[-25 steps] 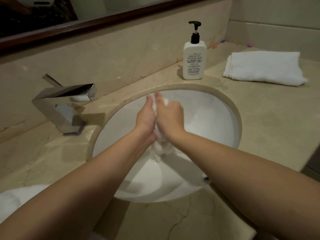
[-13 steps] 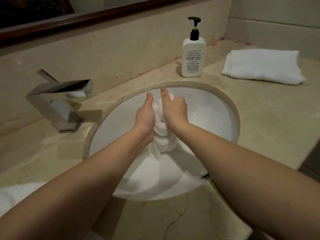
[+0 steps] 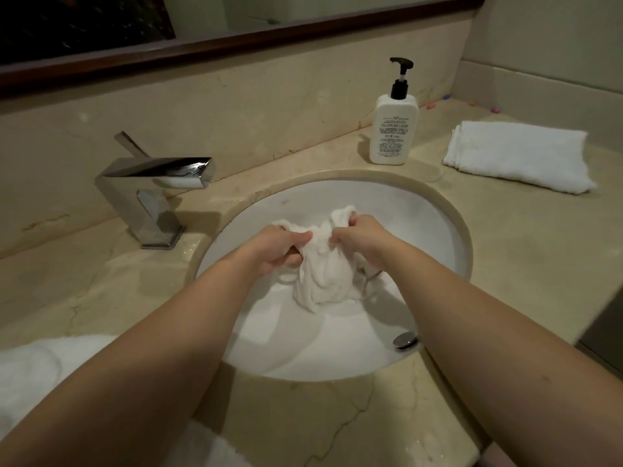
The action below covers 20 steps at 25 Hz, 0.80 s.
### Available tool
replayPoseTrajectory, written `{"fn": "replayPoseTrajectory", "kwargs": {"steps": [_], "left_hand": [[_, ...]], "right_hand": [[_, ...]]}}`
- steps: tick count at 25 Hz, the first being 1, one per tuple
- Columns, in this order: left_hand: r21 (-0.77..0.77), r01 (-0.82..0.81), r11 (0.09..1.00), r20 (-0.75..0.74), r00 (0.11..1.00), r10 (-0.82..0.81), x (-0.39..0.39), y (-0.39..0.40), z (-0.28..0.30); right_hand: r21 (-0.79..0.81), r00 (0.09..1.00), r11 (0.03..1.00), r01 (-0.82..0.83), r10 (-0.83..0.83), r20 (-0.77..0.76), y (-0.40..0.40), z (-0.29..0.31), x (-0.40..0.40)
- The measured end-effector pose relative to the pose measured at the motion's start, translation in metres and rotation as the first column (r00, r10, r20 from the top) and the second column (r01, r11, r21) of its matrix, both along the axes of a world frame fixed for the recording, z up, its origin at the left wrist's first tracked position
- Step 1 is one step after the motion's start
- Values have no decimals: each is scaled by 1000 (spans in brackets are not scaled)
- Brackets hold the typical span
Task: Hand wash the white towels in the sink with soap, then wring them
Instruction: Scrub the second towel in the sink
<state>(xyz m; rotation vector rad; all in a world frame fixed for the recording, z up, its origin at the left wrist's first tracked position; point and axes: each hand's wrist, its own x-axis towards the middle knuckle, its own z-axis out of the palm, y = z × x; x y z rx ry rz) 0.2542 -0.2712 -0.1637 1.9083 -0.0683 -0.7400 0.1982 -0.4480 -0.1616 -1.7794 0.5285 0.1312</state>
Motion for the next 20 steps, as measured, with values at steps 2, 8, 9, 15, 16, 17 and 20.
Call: {"fn": "replayPoseTrajectory", "kwargs": {"steps": [2,8,9,15,16,17,20], "left_hand": [[175,-42,984,157,987,14,2,-3,-5],[177,175,969,-4,984,-177,-9,-7,3],[122,257,959,-61,966,-251,-9,-2,2],[105,-179,978,287,947,143,-6,-7,-11],[75,-259,963,327,919,221,-8,-10,-13],[71,-315,946,366,891,269,-9,-13,-15],[220,-331,918,403,888,223,-10,-17,-18]], "right_hand": [[-123,997,990,64,-57,56,0,-4,0],[-161,990,977,-137,139,2,6,0,-9],[-117,989,982,-148,147,-20,4,2,-9],[-82,1000,997,-7,7,2,-3,-4,-2],[-123,1000,992,-2,4,15,-3,-6,-2],[-142,1000,990,-1,6,28,-1,-7,-2],[-160,997,984,-82,82,-7,2,-12,-5]]}}
